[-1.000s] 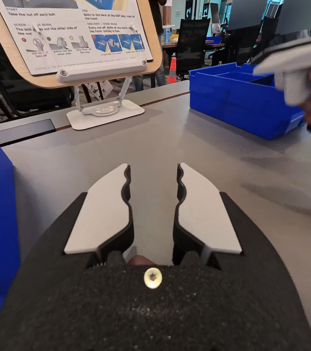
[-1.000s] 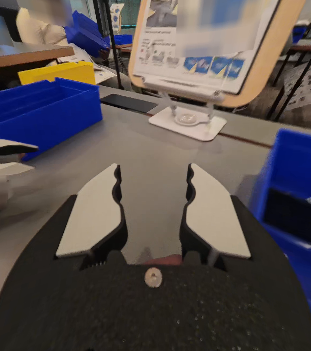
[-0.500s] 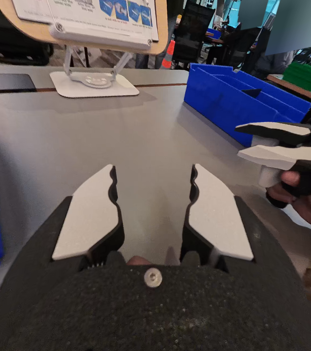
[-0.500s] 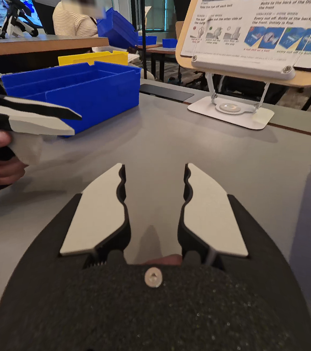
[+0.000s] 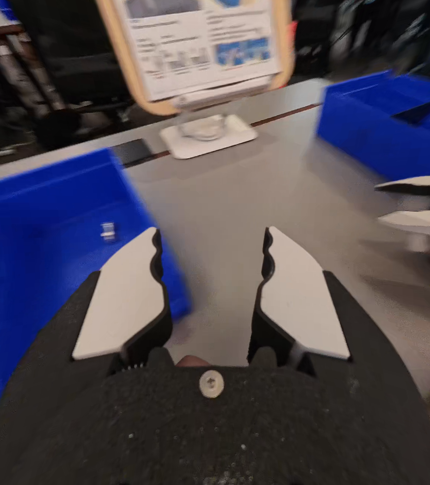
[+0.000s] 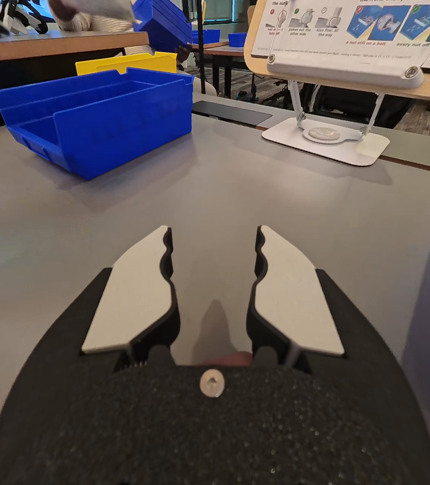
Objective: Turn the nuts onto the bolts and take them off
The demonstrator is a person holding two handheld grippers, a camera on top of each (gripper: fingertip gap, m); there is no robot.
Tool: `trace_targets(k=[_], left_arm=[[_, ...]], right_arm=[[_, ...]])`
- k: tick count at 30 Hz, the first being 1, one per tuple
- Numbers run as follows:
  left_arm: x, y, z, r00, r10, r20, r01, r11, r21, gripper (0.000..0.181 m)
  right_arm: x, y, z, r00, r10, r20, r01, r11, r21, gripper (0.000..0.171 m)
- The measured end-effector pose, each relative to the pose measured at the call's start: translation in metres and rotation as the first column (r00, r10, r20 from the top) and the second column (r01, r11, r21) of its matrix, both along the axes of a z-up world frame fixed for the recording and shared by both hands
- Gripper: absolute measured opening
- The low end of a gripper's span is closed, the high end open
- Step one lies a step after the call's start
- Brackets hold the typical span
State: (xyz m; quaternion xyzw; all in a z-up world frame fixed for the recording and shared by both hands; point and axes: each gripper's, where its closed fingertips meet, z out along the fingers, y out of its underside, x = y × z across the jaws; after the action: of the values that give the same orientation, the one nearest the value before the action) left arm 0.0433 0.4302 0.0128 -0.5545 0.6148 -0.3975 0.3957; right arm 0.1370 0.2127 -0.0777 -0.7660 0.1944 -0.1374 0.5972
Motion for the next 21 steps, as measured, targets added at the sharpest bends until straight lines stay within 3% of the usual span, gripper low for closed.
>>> trace_targets(k=[3,8,14,17,21], left_arm=[[0.026,0.087,-0.004,0.986,0.104,-0.132,-0.089,0.989,0.115,0.07],[0.094,0.157,-0.075,0.9,0.145,-0.411,-0.122,0.989,0.082,0.063],[0.138,0.185,-0.139,0.754,0.123,-0.645,-0.13,0.991,0.037,0.059],[0.144,0.187,-0.155,0.71,0.107,-0.696,-0.126,0.992,0.024,0.059],[0.147,0.188,-0.167,0.673,0.124,-0.729,-0.13,0.99,0.049,0.042]], right_arm=[[0.0,0.002,0.0,1.0,0.013,-0.011,-0.013,1.0,0.008,0.06],[-0.002,0.002,0.0,1.0,0.012,-0.011,-0.012,1.0,-0.001,0.06],[-0.002,0.001,0.0,1.0,0.012,0.007,-0.011,1.0,-0.029,0.06],[-0.001,-0.001,-0.001,1.0,0.011,0.013,-0.011,0.999,-0.038,0.059],[0.0,-0.002,-0.004,1.0,0.014,0.002,-0.014,0.999,-0.046,0.059]])
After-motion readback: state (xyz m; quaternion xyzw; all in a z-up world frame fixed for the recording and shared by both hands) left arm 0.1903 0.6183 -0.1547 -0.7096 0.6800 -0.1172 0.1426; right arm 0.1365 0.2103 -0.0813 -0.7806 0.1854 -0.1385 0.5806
